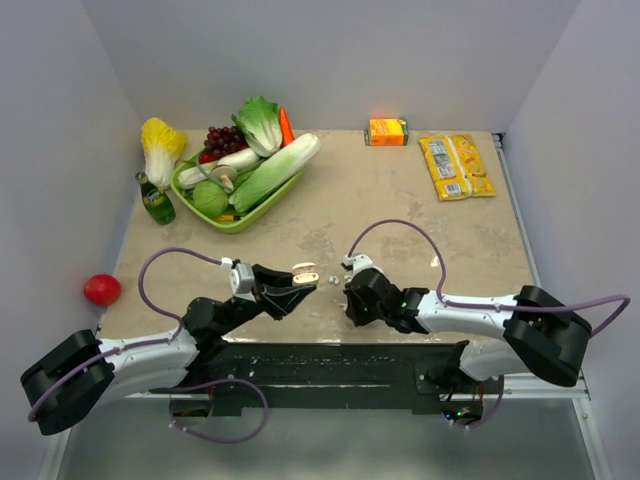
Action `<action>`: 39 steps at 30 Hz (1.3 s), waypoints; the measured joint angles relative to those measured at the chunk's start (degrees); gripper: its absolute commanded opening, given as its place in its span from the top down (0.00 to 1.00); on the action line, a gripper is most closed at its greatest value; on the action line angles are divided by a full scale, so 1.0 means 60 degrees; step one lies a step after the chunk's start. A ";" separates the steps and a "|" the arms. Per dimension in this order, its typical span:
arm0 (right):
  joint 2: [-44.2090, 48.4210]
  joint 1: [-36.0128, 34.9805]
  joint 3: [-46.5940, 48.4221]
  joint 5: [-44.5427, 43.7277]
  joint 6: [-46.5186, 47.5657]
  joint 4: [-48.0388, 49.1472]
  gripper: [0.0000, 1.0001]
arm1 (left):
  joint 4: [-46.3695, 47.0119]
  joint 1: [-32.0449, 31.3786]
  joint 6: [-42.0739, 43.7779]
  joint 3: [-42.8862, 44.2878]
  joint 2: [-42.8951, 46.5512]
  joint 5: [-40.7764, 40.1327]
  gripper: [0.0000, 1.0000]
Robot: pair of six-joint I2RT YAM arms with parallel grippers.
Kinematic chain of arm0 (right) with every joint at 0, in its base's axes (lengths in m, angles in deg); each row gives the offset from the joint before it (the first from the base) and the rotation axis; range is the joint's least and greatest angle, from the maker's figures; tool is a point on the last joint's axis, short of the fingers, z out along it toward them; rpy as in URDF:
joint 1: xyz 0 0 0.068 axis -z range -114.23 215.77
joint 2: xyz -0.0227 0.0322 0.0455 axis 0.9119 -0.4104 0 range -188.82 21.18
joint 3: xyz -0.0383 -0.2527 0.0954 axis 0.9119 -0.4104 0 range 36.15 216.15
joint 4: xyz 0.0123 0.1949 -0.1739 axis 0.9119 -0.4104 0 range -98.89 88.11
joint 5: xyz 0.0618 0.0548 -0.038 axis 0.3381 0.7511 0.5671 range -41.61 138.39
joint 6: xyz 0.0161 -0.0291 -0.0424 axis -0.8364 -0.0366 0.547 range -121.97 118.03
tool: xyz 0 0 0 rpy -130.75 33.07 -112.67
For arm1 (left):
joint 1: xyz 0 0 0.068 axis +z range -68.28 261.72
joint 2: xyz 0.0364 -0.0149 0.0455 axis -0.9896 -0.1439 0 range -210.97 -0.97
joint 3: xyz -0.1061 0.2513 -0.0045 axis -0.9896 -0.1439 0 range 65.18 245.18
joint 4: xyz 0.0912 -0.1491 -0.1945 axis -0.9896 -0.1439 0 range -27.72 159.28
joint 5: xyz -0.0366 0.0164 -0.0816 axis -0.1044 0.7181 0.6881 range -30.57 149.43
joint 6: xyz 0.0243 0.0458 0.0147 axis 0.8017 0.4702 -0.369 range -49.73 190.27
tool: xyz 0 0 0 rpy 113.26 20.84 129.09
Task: Insert the wireless bluetooth earbuds into the charging case
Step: Pick up the earbud from the center of the board.
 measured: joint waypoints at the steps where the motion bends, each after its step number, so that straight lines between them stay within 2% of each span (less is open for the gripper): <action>1: -0.0076 0.0000 0.0047 -0.0029 -0.0018 0.0040 1.00 | 0.0000 0.0000 0.0000 0.0000 0.0000 0.0000 1.00; 6: -0.0481 0.0000 0.0346 -0.0302 -0.0029 0.0142 0.98 | 0.0000 -0.0004 0.0000 0.0000 0.0018 -0.0044 1.00; 12: -0.0641 0.0000 0.0627 -0.0947 -0.0051 -0.0244 0.83 | 0.0000 -0.0007 0.0000 0.0000 0.0091 -0.0076 1.00; 17: -0.0557 0.0040 0.0721 -0.1399 -0.0047 -0.0758 0.79 | 0.0000 -0.0044 0.0000 0.0000 0.0131 -0.0131 1.00; 21: -0.0470 0.0106 0.0732 -0.1504 -0.0051 -0.0903 0.81 | 0.0004 -0.0047 0.0000 0.0000 0.0124 -0.0131 1.00; 26: 0.0557 0.0117 0.0597 -0.1333 -0.0062 -0.0940 0.82 | 0.0000 -0.0051 0.0000 0.0000 0.0120 -0.0127 1.00; 29: 0.0994 0.0117 0.0597 -0.1341 -0.0124 -0.1009 0.88 | 0.0004 -0.0055 0.0000 0.0000 0.0113 -0.0131 1.00; 32: 0.1195 0.0117 0.0597 -0.1464 -0.0200 -0.1260 0.99 | 0.0004 -0.0066 0.0000 0.0000 0.0058 -0.0131 1.00; 39: 0.0871 0.0117 0.0641 -0.1814 -0.0794 -0.2167 1.00 | 0.0000 -0.0069 0.0000 0.0000 -0.0029 -0.0131 1.00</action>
